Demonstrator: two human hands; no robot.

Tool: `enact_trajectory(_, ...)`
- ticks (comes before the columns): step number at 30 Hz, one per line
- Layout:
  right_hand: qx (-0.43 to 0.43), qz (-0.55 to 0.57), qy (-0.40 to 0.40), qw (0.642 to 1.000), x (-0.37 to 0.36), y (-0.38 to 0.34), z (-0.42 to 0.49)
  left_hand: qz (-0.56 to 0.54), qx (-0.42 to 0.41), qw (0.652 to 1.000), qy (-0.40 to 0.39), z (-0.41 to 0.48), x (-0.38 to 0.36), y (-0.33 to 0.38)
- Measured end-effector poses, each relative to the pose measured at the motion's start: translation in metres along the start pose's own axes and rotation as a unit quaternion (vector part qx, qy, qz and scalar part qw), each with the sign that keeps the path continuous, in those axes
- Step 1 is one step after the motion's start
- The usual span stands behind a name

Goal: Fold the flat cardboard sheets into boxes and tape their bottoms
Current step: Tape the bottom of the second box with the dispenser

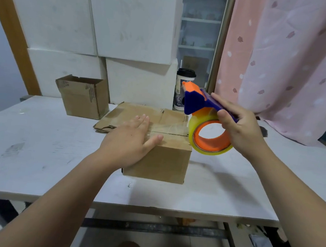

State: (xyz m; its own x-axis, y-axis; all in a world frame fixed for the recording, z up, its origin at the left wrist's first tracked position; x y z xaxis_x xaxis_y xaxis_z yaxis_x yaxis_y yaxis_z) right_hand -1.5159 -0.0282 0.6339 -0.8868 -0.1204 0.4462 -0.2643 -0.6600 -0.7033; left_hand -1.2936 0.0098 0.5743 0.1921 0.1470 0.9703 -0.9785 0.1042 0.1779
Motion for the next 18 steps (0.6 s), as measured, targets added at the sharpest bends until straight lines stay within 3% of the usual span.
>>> enact_trajectory(18,-0.04,0.057,0.075,0.995,0.006,0.032,-0.027,-0.034,-0.002,0.999,-0.011,-0.001,-0.002,-0.001)
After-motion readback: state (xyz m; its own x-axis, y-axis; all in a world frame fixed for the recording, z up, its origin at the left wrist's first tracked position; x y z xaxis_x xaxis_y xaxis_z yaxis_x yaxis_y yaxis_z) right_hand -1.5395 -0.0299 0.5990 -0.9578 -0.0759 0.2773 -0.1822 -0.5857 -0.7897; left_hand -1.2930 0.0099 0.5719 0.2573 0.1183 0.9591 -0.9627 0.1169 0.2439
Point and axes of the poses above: each hand's wrist, its own z-axis towards the middle knuckle, its own x-axis out of the back of the hand, y = z × x, the point moved 9 cm from there along z, towards the middle knuckle, and after that the axes turned 5 degrees about -y, right-handed, at the moved point
